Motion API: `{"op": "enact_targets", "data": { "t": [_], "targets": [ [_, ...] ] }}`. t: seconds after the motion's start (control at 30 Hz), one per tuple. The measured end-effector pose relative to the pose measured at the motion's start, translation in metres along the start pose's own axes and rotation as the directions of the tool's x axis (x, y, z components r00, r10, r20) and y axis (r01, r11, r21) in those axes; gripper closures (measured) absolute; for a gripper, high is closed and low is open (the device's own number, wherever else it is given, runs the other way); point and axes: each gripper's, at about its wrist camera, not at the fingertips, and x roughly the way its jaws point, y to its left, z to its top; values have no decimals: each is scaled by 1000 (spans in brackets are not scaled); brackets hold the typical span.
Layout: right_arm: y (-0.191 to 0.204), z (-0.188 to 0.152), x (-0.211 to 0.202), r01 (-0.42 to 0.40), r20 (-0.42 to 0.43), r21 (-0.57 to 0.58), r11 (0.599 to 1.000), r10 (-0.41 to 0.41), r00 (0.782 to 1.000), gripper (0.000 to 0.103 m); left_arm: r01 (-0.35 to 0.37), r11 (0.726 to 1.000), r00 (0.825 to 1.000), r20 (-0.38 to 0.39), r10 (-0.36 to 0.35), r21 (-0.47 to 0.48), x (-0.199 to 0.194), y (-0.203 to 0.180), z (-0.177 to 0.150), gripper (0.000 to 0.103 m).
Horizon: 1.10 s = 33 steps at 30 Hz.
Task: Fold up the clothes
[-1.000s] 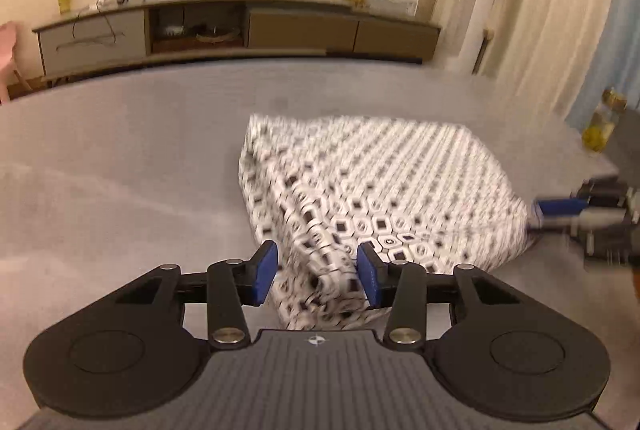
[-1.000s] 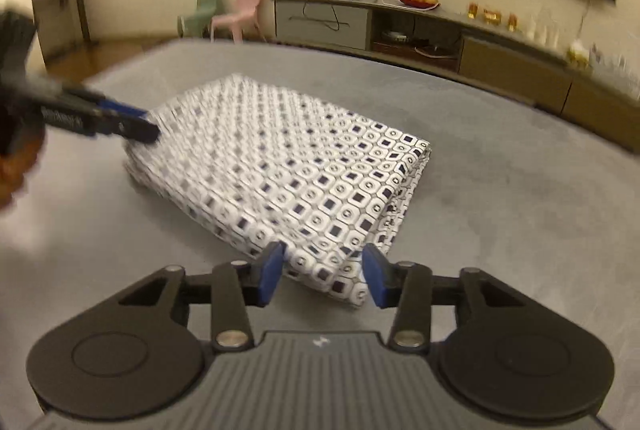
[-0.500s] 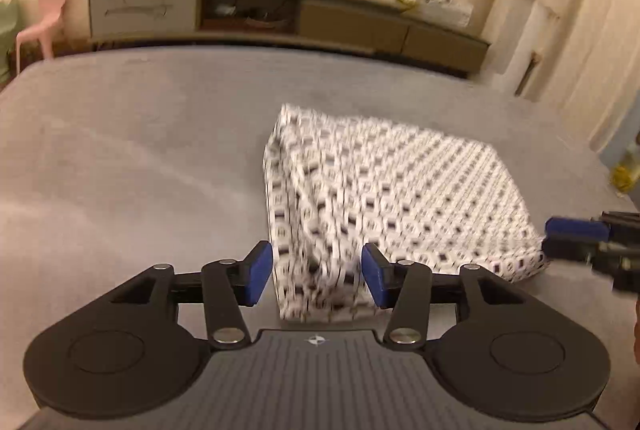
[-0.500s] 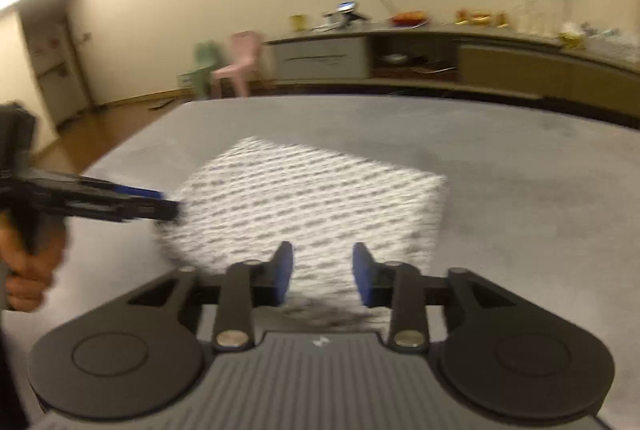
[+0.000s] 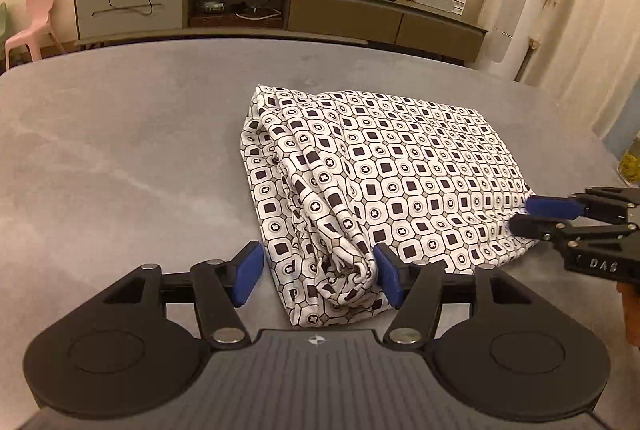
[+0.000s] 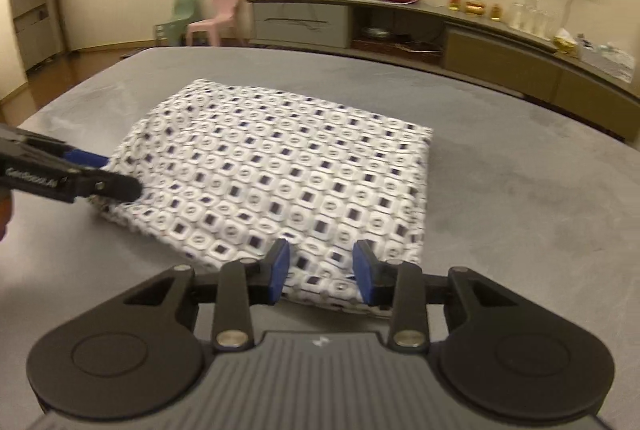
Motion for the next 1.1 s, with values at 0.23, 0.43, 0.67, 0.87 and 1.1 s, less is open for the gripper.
{"op": "enact_targets", "data": {
  "t": [0.23,0.43,0.67,0.87,1.1],
  "targets": [
    [-4,7,-35,11,61,86,996,-16,998,65,33,999,992,124,-32,-5,-42,-2,7,42],
    [16,46,-7,-6,20,-16,1000,6,1000,66,-4,1000,999,48,5,-19,-18,4,5,42],
    [-11,37,-2,13,-37,69,998,-11,999,66,43,999,996,84,-41,-28,-35,8,13,40],
    [-2,15,-46,-36,-7,86,996,36,999,60,-3,1000,1000,-14,2,-26,-2,1,4,35],
    [4,-5,-80,3,-23,80,997,-1,1000,49,-22,998,1000,-2,22,-55,-24,-20,4,13]
  ]
}}
